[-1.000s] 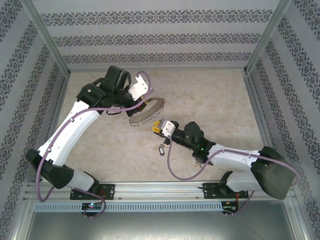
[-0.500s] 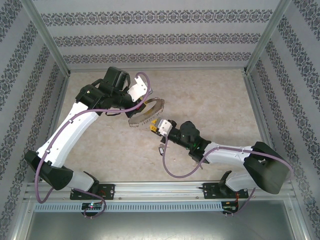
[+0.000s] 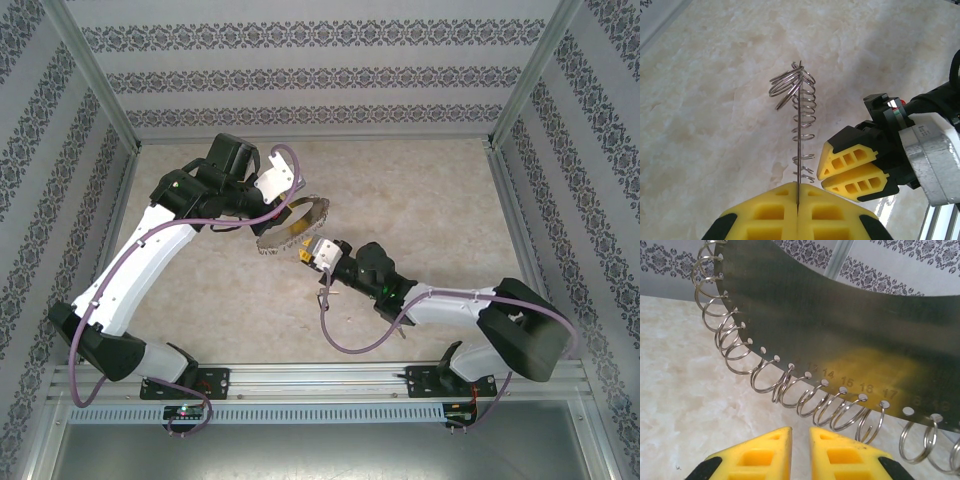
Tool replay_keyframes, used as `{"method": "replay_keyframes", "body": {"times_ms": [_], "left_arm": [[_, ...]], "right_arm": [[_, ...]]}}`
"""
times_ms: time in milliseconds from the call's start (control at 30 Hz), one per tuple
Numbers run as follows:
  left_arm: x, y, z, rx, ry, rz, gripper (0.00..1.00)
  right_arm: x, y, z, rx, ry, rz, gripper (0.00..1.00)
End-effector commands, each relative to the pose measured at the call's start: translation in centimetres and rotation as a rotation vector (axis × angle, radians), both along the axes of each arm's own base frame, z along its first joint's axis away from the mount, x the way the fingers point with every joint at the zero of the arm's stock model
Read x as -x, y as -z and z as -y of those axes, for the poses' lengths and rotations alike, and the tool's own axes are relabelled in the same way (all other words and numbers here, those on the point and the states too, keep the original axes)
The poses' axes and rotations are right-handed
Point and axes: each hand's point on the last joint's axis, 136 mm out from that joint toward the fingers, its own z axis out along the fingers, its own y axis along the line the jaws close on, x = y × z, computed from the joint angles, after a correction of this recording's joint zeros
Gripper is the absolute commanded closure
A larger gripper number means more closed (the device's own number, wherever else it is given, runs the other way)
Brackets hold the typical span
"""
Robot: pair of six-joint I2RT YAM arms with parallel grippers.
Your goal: Put the keys on the keyring
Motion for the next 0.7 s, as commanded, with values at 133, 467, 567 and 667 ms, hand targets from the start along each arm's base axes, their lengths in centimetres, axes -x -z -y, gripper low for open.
{"method": "replay_keyframes", "body": {"times_ms": [133, 467, 567, 667], "left_arm": [[1.1, -1.5, 0.6, 0.04, 0.04, 0.037, 1.0], [1.1, -1.3, 0.5, 0.039, 0.037, 0.031, 1.0], [1.1, -1.3, 0.5, 0.04, 0.037, 0.033, 1.0], [1.1, -1.4, 0.5, 0.041, 0.037, 0.034, 1.0]], "right_arm": [[-0.6, -2.6, -0.9, -0.061, 0.005, 0.069, 0.82], [-1.2, -2.6, -0.6, -0.064, 0.042, 0.083, 0.82], [-1.4, -2.6, -0.6, -0.062, 0.048, 0.092, 0.82], [-1.5, -2.7, -0.6, -0.065, 0.052, 0.096, 0.83]]}}
